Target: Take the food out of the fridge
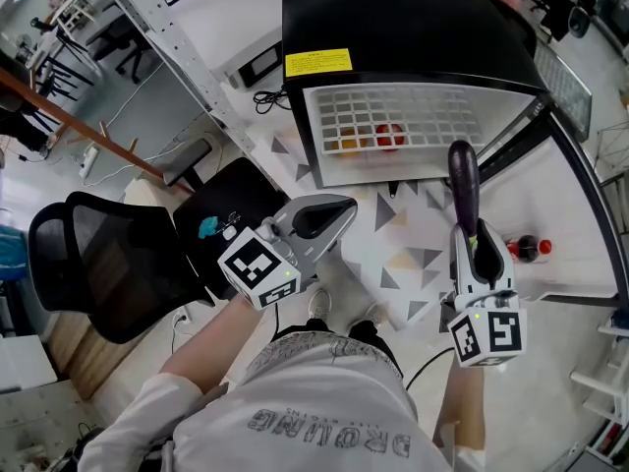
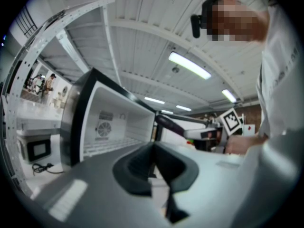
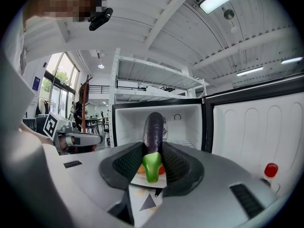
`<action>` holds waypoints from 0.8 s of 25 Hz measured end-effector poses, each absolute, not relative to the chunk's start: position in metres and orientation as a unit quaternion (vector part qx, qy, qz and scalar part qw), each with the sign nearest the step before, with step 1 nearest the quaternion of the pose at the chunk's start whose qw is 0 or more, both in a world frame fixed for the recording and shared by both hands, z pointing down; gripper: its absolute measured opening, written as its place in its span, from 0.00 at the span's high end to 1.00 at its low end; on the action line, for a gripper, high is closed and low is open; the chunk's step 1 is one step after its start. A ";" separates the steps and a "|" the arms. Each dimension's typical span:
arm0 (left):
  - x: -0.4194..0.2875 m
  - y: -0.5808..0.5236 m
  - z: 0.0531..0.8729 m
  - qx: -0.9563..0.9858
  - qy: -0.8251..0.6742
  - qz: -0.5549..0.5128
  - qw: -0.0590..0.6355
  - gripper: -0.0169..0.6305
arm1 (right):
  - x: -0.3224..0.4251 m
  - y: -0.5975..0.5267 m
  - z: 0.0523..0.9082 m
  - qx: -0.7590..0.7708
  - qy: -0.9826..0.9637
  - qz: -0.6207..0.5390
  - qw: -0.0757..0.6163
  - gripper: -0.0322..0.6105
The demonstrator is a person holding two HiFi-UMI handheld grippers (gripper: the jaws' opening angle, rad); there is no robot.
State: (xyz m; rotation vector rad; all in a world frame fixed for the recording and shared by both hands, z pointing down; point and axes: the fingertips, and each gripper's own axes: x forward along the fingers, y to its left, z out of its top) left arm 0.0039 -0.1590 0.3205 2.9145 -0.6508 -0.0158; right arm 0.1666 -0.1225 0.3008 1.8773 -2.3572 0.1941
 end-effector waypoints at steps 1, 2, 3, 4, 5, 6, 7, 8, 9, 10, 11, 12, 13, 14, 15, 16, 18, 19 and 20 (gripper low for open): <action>0.004 -0.159 0.320 0.973 -0.217 -0.005 0.078 0.96 | 0.167 -0.122 0.301 0.620 -0.779 0.064 0.060 0.77; 0.004 -0.159 0.320 0.973 -0.217 -0.005 0.078 0.96 | 0.167 -0.122 0.301 0.620 -0.779 0.065 0.060 0.77; 0.005 -0.159 0.320 0.973 -0.216 -0.005 0.077 0.96 | 0.167 -0.122 0.301 0.620 -0.779 0.066 0.059 0.77; 0.005 -0.159 0.321 0.973 -0.216 -0.005 0.077 0.96 | 0.167 -0.122 0.302 0.620 -0.779 0.068 0.058 0.77; 0.005 -0.158 0.321 0.973 -0.216 -0.005 0.077 0.96 | 0.167 -0.122 0.302 0.620 -0.779 0.069 0.058 0.77; 0.006 -0.158 0.321 0.973 -0.216 -0.005 0.078 0.96 | 0.167 -0.122 0.303 0.620 -0.779 0.070 0.057 0.77; 0.006 -0.158 0.321 0.973 -0.216 -0.004 0.078 0.96 | 0.167 -0.122 0.303 0.620 -0.779 0.070 0.058 0.77; 0.006 -0.158 0.321 0.973 -0.216 -0.004 0.078 0.96 | 0.167 -0.122 0.303 0.620 -0.780 0.070 0.058 0.77; 0.006 -0.158 0.321 0.973 -0.216 -0.003 0.078 0.96 | 0.167 -0.122 0.304 0.619 -0.780 0.071 0.058 0.77; 0.006 -0.158 0.321 0.973 -0.216 -0.003 0.078 0.96 | 0.166 -0.122 0.304 0.619 -0.780 0.071 0.058 0.77; 0.005 -0.158 0.321 0.973 -0.216 -0.003 0.078 0.96 | 0.166 -0.122 0.304 0.618 -0.781 0.071 0.058 0.77; 0.005 -0.158 0.322 0.973 -0.216 -0.003 0.078 0.96 | 0.165 -0.122 0.305 0.618 -0.781 0.072 0.058 0.77; 0.005 -0.158 0.322 0.973 -0.217 -0.004 0.077 0.96 | 0.165 -0.122 0.305 0.617 -0.781 0.071 0.059 0.77; 0.005 -0.158 0.322 0.973 -0.217 -0.004 0.077 0.96 | 0.165 -0.122 0.306 0.617 -0.781 0.071 0.060 0.77; 0.005 -0.158 0.322 0.973 -0.217 -0.004 0.077 0.96 | 0.165 -0.122 0.306 0.617 -0.782 0.070 0.061 0.77; 0.005 -0.158 0.322 0.973 -0.218 -0.004 0.077 0.96 | 0.164 -0.122 0.306 0.616 -0.782 0.071 0.061 0.77; 0.004 -0.158 0.322 0.973 -0.218 -0.004 0.077 0.96 | 0.163 -0.122 0.307 0.615 -0.783 0.072 0.060 0.77; 0.004 -0.157 0.323 0.973 -0.218 -0.004 0.078 0.96 | 0.163 -0.123 0.307 0.614 -0.783 0.073 0.060 0.77; 0.004 -0.157 0.323 0.973 -0.218 -0.005 0.078 0.96 | 0.163 -0.123 0.307 0.614 -0.784 0.074 0.060 0.77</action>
